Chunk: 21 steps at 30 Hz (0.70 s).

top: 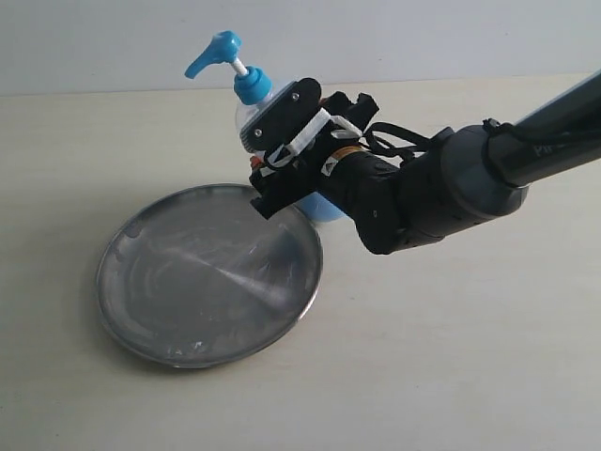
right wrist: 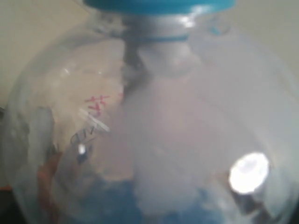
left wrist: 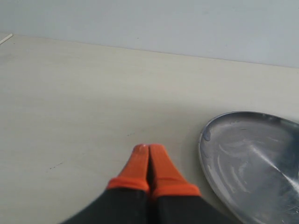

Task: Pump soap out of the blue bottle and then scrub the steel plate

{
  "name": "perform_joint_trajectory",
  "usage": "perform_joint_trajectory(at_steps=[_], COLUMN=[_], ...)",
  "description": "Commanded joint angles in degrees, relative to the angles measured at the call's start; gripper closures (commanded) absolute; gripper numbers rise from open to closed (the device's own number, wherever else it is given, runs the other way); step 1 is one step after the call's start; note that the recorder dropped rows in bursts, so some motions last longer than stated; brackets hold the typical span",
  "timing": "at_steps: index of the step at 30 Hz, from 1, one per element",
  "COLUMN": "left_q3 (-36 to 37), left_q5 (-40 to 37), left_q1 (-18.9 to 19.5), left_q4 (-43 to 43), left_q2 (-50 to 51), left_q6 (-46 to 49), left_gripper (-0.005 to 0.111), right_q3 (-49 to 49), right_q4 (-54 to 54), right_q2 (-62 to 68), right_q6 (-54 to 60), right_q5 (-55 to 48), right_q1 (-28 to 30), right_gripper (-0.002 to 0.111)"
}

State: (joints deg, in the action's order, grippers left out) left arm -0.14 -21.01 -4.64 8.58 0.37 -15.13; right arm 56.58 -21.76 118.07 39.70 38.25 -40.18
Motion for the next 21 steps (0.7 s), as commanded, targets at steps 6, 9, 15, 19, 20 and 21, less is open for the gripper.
perform_joint_trajectory(at_steps=[6,9,15,19,20,21], left_q3=[0.14,0.14,0.14,0.14,0.14,0.14], left_q5=[0.41,0.41,0.41,0.41,0.41,0.41], left_q1=[0.18,0.18,0.18,0.18,0.18,0.18], left_q4=[0.27,0.27,0.27,0.27,0.27,0.27], left_q2=[-0.37,-0.37,-0.37,-0.37,-0.37,-0.37], left_q6=[0.19,0.19,0.19,0.19,0.19,0.19], left_gripper=[0.107,0.107,0.107,0.107,0.107,0.107], right_q3=[0.37,0.37,0.37,0.37,0.37,0.37], right_q4=[1.28,1.28,1.28,1.28,1.28,1.17], right_q2=[-1.20,-1.20,-1.20,-1.20,-1.20,-1.20], right_q6=[-1.81,-1.81,-2.87,-2.98,-3.25,-3.60], right_q5=[6.56,7.12,8.17,8.52,8.52,8.52], right_q1=[0.00,0.00,0.00,0.00,0.00,0.00], right_gripper=[0.108,0.108,0.108,0.108,0.108,0.108])
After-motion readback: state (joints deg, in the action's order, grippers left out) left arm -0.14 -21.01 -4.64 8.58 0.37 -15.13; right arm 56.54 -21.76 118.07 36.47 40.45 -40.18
